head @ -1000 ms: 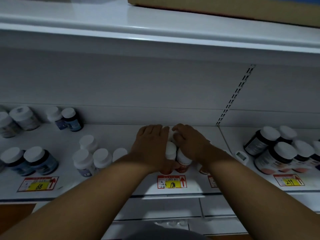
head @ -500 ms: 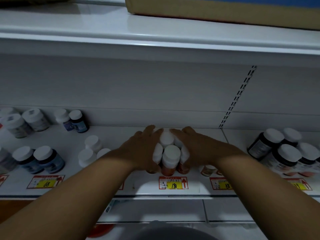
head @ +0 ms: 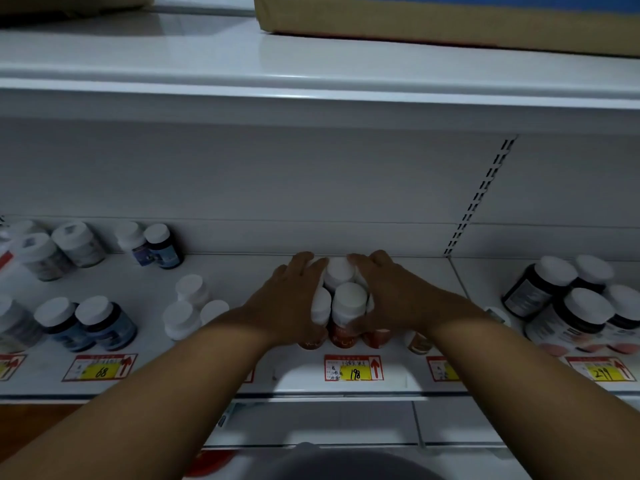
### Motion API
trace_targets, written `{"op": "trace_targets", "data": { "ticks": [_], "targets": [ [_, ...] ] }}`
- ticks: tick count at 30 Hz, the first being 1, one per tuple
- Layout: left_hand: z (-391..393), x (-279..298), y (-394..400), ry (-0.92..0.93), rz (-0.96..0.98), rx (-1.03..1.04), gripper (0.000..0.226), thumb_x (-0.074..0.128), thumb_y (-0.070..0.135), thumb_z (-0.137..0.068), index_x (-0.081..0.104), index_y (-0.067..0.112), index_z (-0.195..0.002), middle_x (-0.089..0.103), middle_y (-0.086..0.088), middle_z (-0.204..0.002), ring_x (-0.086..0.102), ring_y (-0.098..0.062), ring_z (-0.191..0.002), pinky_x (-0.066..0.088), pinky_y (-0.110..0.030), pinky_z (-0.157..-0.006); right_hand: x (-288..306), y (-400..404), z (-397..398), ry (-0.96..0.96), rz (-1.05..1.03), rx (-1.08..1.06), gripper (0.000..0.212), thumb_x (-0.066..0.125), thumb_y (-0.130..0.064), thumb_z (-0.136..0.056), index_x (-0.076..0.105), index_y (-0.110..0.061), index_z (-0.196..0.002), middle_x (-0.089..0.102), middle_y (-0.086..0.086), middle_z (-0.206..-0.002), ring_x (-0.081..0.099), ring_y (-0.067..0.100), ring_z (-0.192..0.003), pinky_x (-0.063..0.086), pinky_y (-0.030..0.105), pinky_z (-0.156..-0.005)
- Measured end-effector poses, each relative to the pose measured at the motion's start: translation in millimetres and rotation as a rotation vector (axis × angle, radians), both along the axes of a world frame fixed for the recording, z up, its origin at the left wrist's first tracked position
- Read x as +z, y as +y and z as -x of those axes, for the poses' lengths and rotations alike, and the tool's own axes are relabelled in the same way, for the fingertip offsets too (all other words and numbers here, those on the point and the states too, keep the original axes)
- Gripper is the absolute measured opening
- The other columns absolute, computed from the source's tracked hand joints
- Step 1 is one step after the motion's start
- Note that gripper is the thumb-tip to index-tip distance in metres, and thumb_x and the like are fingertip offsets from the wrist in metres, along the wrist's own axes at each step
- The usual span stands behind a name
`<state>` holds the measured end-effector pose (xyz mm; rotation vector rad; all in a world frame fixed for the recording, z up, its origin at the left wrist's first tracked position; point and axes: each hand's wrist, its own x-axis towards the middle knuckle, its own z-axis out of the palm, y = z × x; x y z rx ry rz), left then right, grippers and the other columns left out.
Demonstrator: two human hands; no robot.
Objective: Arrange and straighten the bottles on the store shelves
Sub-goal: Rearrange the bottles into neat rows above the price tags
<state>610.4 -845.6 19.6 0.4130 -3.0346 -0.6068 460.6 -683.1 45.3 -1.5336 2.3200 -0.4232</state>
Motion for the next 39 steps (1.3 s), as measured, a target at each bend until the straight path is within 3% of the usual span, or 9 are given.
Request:
{"op": "trace_targets", "data": {
  "ticks": [4,7,11,15,18,24,28,33,39],
  "targets": [
    [1.3,0.7,1.5,0.012,-0.039,0.025,0.119,0.073,0.069,-0.060,0.008,0.031,-0.152,0.005,-0.001,-0.160,0.019,-0.031,-0.143,0.027,-0.044,-0.114,-2.7,0.1,-1.6,-0.024,0.018,-0.016,0.117,0.082,-0.062,-0.055,0.018,-0.029,-0.147,0.034,0.004,-0.132,0.045,0.023,-0.118,0.042,0.035,-0.100],
    [1.1,4.3,7.3,0.049,-0.132,0.082,0.106,0.052,0.084,-0.065,0.013,0.033,-0.151,0.005,0.001,-0.161,0.015,-0.026,-0.146,0.026,-0.044,-0.115,-5.0,-2.1,-8.0,-0.126,0.109,-0.116,0.096,0.070,-0.070,-0.066,0.028,-0.032,-0.143,0.036,-0.006,-0.128,0.041,0.013,-0.118,0.040,0.030,-0.096],
    [11.0,8.5,16.3,0.191,-0.365,0.290,0.071,0.050,0.060,-0.090,0.026,0.029,-0.150,0.008,0.005,-0.160,0.017,-0.020,-0.146,0.023,-0.039,-0.117,-14.3,-4.7,-16.1,-0.375,0.363,-0.425,0.063,0.036,-0.069,-0.088,0.047,-0.025,-0.132,0.047,-0.003,-0.127,0.044,0.010,-0.116,0.034,0.027,-0.100],
    [21.7,8.1,21.9,0.184,-0.354,0.397,0.056,0.045,0.044,-0.098,0.031,0.023,-0.148,0.018,-0.005,-0.157,0.032,-0.030,-0.139,0.028,-0.036,-0.112,-21.9,-7.4,-15.2,-0.364,0.369,-0.472,0.031,0.037,-0.035,-0.102,0.054,-0.017,-0.120,0.057,0.005,-0.120,0.049,0.021,-0.117,0.029,0.022,-0.091],
    [23.0,4.1,26.2,0.134,-0.350,0.384,0.051,0.045,0.039,-0.099,0.034,0.021,-0.145,0.027,-0.006,-0.150,0.045,-0.032,-0.127,0.036,-0.034,-0.102,-21.9,-11.3,-10.3,-0.300,0.299,-0.498,0.034,0.039,-0.027,-0.102,0.048,-0.015,-0.132,0.052,0.010,-0.130,0.048,0.024,-0.121,0.029,0.022,-0.088],
    [21.4,5.5,26.3,0.085,-0.295,0.360,0.051,0.039,0.038,-0.101,0.029,0.022,-0.148,0.027,-0.009,-0.151,0.043,-0.035,-0.128,0.035,-0.039,-0.106,-22.7,-12.4,-8.3,-0.263,0.287,-0.534,0.033,0.040,-0.023,-0.100,0.047,-0.012,-0.131,0.052,0.015,-0.127,0.049,0.020,-0.104,0.031,0.022,-0.081],
    [19.4,10.7,25.2,0.069,-0.307,0.344,0.057,0.040,0.045,-0.100,0.028,0.020,-0.150,0.027,-0.011,-0.152,0.039,-0.033,-0.133,0.032,-0.040,-0.111,-18.7,-12.7,-6.8,-0.248,0.232,-0.505,0.034,0.039,-0.026,-0.101,0.047,-0.013,-0.131,0.052,0.015,-0.130,0.050,0.025,-0.114,0.032,0.024,-0.084],
    [4.9,23.4,17.0,0.177,-0.200,0.339,0.051,0.045,0.036,-0.099,0.036,0.018,-0.146,0.038,-0.011,-0.146,0.040,-0.031,-0.130,0.034,-0.037,-0.108,3.9,-18.7,-11.6,-0.083,0.215,-0.452,0.040,0.038,-0.029,-0.102,0.042,-0.016,-0.139,0.046,0.013,-0.136,0.046,0.028,-0.125,0.034,0.028,-0.098],
    [-36.8,43.9,-20.3,0.274,-0.119,0.300,0.046,0.044,0.033,-0.100,0.039,0.018,-0.144,0.041,-0.007,-0.145,0.038,-0.026,-0.132,0.032,-0.034,-0.109,35.6,-62.2,-52.4,0.031,0.400,-0.400,0.027,0.043,-0.021,-0.100,0.057,-0.013,-0.122,0.055,0.011,-0.119,0.053,0.023,-0.108,0.030,0.019,-0.081]
  ]
}}
